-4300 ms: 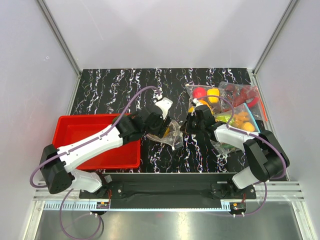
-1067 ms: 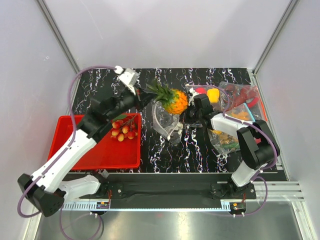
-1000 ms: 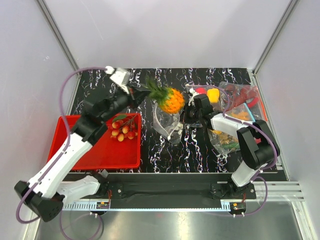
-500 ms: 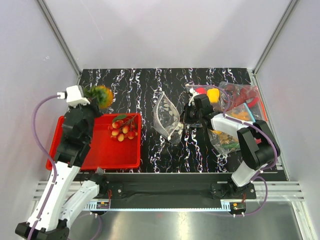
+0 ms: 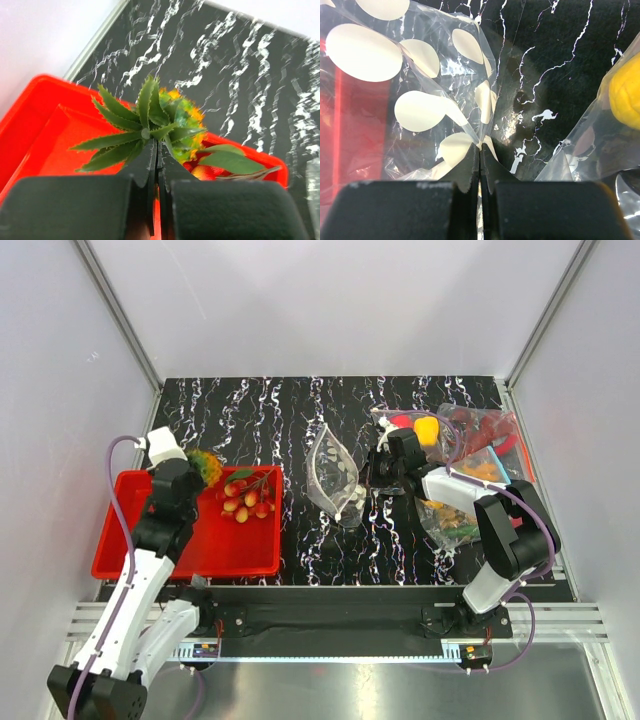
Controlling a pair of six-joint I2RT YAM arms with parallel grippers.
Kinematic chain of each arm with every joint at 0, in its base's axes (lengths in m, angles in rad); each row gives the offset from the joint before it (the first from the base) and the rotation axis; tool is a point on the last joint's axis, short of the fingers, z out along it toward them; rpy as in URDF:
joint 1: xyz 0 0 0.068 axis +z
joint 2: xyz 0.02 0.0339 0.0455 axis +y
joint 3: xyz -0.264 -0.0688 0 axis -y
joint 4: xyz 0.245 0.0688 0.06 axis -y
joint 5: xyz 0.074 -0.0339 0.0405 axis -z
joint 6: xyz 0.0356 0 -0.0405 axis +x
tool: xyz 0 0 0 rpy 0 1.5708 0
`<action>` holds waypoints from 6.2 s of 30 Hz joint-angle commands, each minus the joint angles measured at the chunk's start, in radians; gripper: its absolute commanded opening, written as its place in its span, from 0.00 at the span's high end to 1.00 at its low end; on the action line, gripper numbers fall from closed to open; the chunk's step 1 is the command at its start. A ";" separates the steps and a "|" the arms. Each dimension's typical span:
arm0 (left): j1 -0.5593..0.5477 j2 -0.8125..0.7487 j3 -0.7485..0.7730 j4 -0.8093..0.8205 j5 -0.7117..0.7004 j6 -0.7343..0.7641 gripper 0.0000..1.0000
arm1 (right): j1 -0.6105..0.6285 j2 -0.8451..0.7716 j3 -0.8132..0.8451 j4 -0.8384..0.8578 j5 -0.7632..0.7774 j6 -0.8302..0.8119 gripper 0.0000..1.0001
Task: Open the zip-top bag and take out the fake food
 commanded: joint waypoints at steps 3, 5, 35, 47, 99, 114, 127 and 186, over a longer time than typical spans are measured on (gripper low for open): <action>0.020 0.032 -0.039 0.084 -0.029 -0.033 1.00 | -0.006 -0.017 -0.004 0.000 0.007 -0.020 1.00; 0.020 0.033 -0.035 0.068 -0.037 -0.033 1.00 | -0.005 -0.012 -0.004 0.000 0.007 -0.020 1.00; 0.008 -0.037 0.017 -0.012 0.023 -0.048 1.00 | -0.005 0.019 0.008 0.005 -0.018 -0.014 1.00; -0.060 -0.045 0.040 -0.077 -0.083 -0.042 1.00 | -0.005 0.026 0.011 0.005 -0.032 -0.011 1.00; -0.715 0.639 0.479 0.301 0.356 0.039 0.46 | -0.006 -0.004 0.020 -0.033 -0.032 -0.018 1.00; -0.713 0.730 0.381 0.162 0.147 0.039 0.51 | -0.005 -0.093 0.004 -0.088 0.005 -0.031 1.00; -0.709 0.800 0.255 0.280 0.193 0.019 0.51 | -0.006 -0.129 0.004 -0.127 0.027 -0.023 1.00; -0.516 0.839 -0.022 0.878 0.528 -0.137 0.38 | -0.006 -0.057 -0.148 -0.125 0.002 0.046 1.00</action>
